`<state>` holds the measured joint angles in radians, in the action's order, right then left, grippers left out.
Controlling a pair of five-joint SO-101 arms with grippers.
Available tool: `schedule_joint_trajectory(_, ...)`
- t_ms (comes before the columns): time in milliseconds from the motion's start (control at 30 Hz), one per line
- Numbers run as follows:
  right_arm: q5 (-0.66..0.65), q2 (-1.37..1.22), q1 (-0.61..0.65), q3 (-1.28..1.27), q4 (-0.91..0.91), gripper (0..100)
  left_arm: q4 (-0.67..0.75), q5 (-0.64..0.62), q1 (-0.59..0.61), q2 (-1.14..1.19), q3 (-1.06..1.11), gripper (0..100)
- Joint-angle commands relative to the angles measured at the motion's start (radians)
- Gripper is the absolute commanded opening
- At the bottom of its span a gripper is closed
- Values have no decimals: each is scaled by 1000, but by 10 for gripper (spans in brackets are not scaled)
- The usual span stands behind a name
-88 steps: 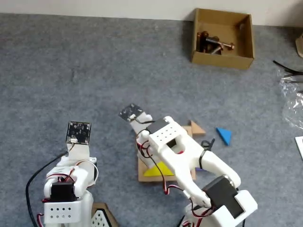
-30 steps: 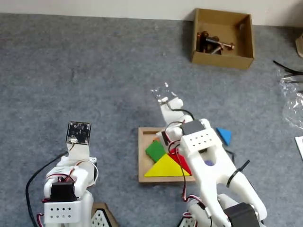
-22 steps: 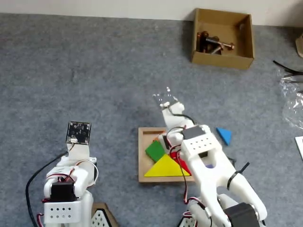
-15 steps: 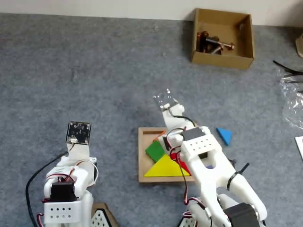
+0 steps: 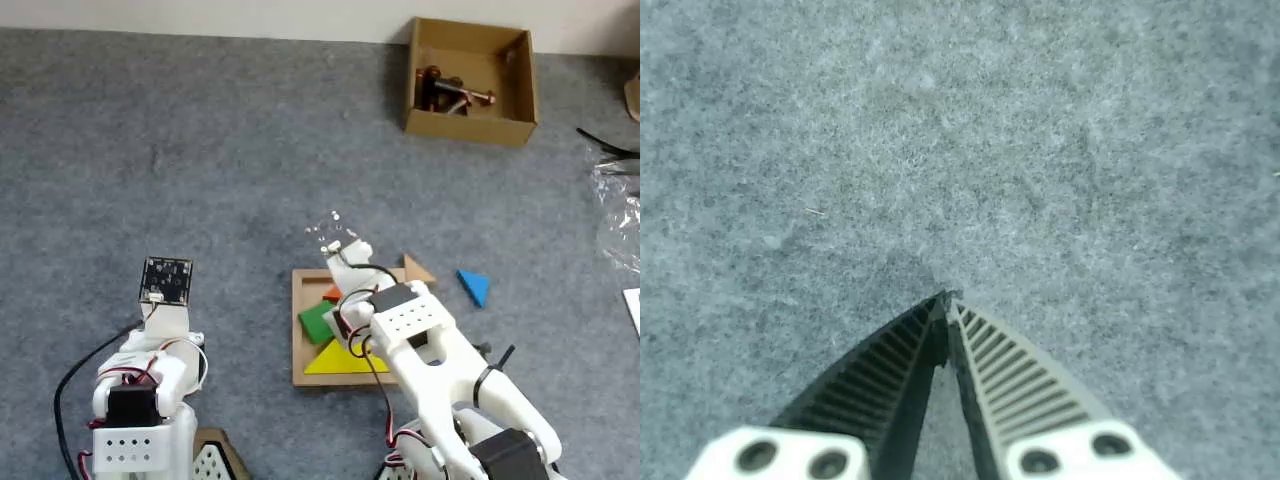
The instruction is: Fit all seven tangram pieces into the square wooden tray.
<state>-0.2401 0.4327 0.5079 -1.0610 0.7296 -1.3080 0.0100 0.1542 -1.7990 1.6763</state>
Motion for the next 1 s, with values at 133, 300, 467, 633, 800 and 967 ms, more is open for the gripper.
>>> schedule_joint_trajectory(133, -14, 56, -47, 12, -21, 5, -5, -5, 10, 2, 21, 6)
schedule_joint_trajectory(300, -14, 56, -67, 12, -19, 5, -5, -5, 10, 2, 21, 6)
schedule_joint_trajectory(467, -9, 58, -62, 61, -19, 5, -5, -5, 10, 2, 21, 6)
schedule_joint_trajectory(633, -8, 58, -33, 120, 2, 5, -5, -5, 10, 2, 21, 6)
schedule_joint_trajectory(800, -8, 58, 59, 131, -1, 5, -5, -5, 10, 2, 21, 6)
schedule_joint_trajectory(967, -8, 48, 134, 130, -4, 5, -5, -5, 10, 2, 21, 6)
